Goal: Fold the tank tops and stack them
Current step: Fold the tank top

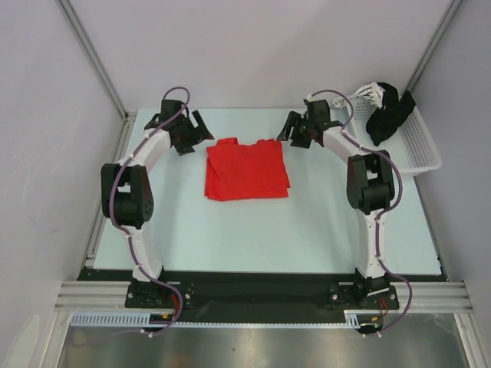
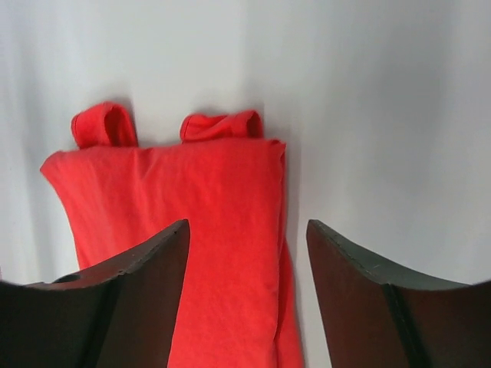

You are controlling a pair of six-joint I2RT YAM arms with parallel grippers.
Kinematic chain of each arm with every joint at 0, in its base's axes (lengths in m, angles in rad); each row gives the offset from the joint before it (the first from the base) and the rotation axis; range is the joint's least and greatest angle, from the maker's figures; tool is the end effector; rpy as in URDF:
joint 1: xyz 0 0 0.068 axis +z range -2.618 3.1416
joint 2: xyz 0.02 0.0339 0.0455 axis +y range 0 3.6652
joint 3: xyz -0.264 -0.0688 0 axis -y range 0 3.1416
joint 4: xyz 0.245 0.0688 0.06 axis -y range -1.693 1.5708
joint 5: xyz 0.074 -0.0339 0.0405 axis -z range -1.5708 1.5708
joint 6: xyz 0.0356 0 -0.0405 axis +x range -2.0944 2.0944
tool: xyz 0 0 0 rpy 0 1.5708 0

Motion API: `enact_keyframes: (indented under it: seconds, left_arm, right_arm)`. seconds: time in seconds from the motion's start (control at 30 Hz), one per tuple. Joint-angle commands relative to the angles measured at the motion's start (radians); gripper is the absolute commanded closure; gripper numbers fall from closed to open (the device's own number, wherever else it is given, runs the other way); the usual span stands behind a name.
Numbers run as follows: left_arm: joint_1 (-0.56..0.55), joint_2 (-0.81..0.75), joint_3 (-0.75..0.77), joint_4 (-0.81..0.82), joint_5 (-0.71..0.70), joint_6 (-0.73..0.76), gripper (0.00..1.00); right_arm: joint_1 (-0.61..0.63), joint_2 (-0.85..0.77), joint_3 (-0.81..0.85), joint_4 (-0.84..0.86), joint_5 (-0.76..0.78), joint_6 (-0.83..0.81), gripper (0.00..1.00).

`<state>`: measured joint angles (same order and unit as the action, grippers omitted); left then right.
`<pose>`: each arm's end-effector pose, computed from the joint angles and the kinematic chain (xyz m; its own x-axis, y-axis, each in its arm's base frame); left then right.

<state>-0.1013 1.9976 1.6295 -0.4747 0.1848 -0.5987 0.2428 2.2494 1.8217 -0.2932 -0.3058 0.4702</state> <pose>0.4490 -0.0522 0.2403 -0.7381 -0.4818 -0.4723 -0.2360 0.8402 -0.4883 0.4970 0.1341 0.2007 -0.7745 0.2533 -0.5797 -0.1098 0.8486 0.5175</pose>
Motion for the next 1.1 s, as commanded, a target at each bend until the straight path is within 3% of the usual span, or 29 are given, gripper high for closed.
enact_keyframes:
  seconds: [0.0, 0.13, 0.4, 0.6, 0.7, 0.83, 0.93, 1.0, 1.07]
  left_arm:
    - [-0.069, -0.089, -0.048, -0.001, -0.018, 0.071, 0.07]
    - [-0.109, -0.12, -0.149, 0.024, -0.041, 0.079, 0.06]
    - [-0.112, -0.063, -0.212, 0.011, -0.088, 0.073, 0.28]
    - [-0.113, -0.053, -0.261, 0.028, -0.099, 0.068, 0.57]
    - [-0.113, -0.057, -0.304, 0.051, -0.097, 0.063, 0.61]
    - [-0.121, -0.043, -0.345, 0.093, -0.077, 0.057, 0.6]
    - [-0.121, -0.03, -0.349, 0.079, -0.1, 0.068, 0.76]
    - [-0.12, -0.039, -0.367, 0.077, -0.128, 0.068, 0.99]
    - [-0.117, -0.065, -0.382, 0.088, -0.151, 0.066, 0.99]
  right_arm:
    - [0.024, -0.106, -0.034, 0.003, -0.047, -0.038, 0.29]
    - [0.042, -0.166, -0.155, 0.014, -0.021, -0.064, 0.32]
    - [0.081, -0.165, -0.211, -0.037, 0.091, -0.09, 0.37]
    - [0.089, -0.125, -0.214, -0.029, 0.096, -0.071, 0.52]
    - [0.09, -0.106, -0.214, -0.024, 0.109, -0.059, 0.55]
    - [0.09, -0.079, -0.207, -0.015, 0.119, -0.047, 0.69]
    - [0.09, -0.064, -0.193, -0.02, 0.129, -0.044, 0.81]
    - [0.09, -0.059, -0.191, -0.026, 0.149, -0.042, 0.86]
    - [0.085, -0.057, -0.191, -0.027, 0.152, -0.041, 0.9]
